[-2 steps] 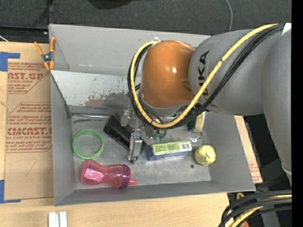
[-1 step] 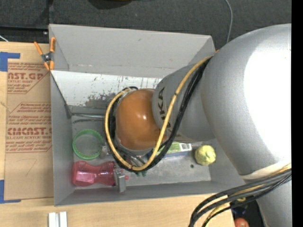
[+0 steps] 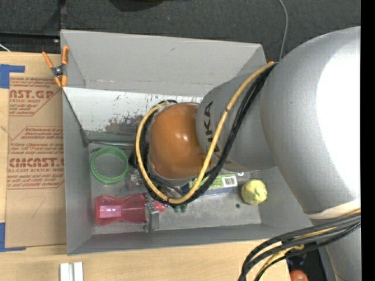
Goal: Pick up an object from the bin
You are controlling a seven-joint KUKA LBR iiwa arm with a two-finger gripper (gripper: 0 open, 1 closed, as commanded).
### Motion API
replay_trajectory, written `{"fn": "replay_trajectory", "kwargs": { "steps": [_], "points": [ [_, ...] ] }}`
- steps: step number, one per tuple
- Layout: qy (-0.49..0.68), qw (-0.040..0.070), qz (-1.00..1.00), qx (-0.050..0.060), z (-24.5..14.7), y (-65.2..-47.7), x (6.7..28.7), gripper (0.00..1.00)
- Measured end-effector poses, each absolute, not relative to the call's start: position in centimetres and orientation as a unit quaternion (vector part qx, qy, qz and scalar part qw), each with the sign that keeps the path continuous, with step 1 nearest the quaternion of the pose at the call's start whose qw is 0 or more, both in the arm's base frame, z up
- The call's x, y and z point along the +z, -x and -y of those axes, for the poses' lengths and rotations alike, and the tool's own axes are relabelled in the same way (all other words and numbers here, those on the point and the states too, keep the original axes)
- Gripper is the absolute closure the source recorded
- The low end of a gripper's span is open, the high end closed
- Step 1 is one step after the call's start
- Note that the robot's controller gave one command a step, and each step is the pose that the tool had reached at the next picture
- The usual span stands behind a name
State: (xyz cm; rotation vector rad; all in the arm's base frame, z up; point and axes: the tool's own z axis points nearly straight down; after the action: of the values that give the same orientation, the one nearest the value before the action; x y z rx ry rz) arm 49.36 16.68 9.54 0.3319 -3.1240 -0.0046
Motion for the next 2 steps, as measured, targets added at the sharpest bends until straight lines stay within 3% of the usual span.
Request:
{"fn": "replay_trajectory", "kwargs": {
  "steps": [1,2],
  "points": [
    [0.045,0.002,0.999,-0.001,-13.6,-48.0,9.9,0.00],
    [-0.060,-0.005,0.998,-0.003,-16.1,-48.6,7.1,0.00]
  ]
}}
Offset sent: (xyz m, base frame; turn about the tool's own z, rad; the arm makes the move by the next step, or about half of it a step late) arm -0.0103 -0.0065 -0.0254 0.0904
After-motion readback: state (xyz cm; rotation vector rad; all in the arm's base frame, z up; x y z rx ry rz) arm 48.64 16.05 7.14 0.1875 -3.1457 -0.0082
